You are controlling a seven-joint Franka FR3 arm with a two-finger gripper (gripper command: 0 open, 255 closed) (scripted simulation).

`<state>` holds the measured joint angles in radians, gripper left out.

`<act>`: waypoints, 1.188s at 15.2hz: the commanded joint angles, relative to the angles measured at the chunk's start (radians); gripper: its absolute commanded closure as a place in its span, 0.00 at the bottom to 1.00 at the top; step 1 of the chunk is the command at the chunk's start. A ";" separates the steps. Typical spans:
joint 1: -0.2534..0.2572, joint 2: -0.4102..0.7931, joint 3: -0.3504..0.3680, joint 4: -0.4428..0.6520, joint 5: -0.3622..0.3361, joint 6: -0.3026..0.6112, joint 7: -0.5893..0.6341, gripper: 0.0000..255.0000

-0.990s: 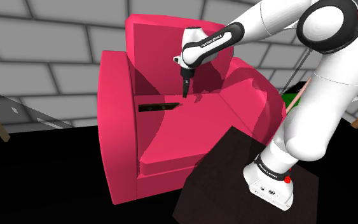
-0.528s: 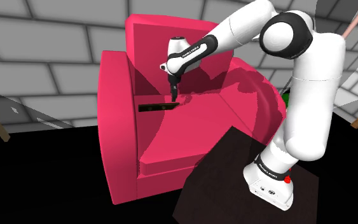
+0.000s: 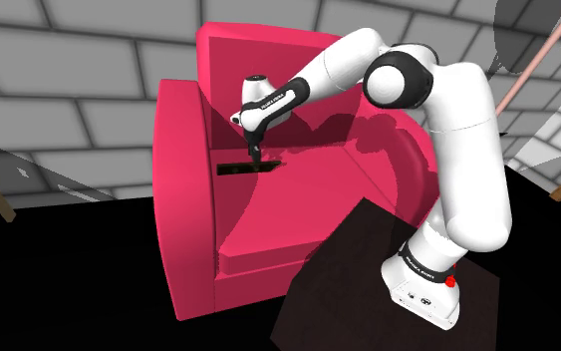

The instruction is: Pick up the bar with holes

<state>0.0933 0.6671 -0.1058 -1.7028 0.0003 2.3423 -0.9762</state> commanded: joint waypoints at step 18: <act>-0.005 0.084 0.007 0.031 0.004 0.054 -0.005 1.00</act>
<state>0.0893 0.7512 -0.0989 -1.6709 0.0039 2.3959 -0.9805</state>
